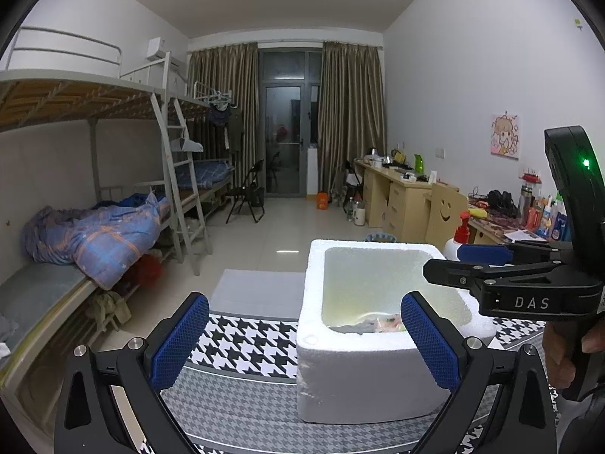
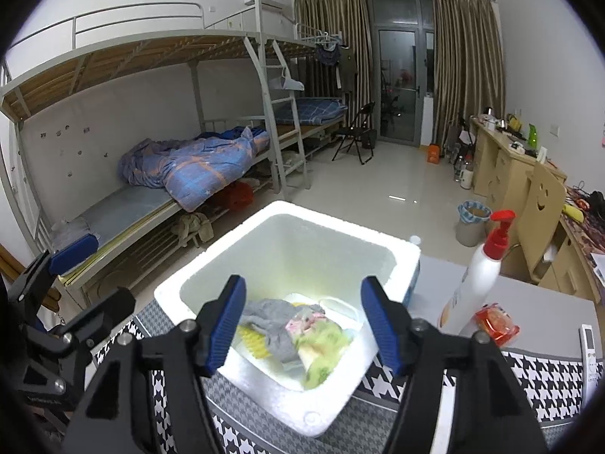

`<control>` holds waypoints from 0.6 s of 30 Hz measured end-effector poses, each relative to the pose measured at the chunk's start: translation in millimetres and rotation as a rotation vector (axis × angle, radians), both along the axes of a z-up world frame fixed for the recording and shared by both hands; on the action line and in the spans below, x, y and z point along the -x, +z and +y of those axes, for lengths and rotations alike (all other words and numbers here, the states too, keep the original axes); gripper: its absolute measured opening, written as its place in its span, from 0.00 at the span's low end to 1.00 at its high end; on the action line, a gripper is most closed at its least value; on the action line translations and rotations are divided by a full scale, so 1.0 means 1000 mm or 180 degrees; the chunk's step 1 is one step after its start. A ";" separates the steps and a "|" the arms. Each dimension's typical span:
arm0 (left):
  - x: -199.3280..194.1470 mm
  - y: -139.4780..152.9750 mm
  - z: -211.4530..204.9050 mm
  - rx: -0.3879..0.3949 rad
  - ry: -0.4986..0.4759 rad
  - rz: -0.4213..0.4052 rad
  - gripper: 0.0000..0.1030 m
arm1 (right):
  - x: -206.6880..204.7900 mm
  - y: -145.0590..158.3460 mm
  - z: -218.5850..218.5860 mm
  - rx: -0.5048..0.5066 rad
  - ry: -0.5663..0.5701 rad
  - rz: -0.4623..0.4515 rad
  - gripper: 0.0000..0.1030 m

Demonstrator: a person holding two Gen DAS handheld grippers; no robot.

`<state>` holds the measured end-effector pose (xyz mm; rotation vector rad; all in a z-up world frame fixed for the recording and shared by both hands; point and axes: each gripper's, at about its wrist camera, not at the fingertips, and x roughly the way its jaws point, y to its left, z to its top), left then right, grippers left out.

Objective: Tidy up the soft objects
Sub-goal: 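Withdraw both tools from the box back over the table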

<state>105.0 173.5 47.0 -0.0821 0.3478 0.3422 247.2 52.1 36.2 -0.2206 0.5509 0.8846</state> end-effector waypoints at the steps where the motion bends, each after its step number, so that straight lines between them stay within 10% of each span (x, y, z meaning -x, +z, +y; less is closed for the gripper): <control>1: 0.000 0.000 0.000 0.0001 0.0000 0.0001 0.99 | 0.001 0.000 -0.002 -0.0004 -0.0004 -0.0009 0.66; 10: -0.001 0.000 -0.005 -0.0016 0.0016 0.0017 0.99 | 0.013 0.007 -0.019 -0.0033 -0.0131 -0.0210 0.98; 18: -0.003 0.004 -0.011 -0.0038 0.0037 0.0014 0.99 | 0.019 0.013 -0.031 -0.0085 -0.0191 -0.0267 0.99</control>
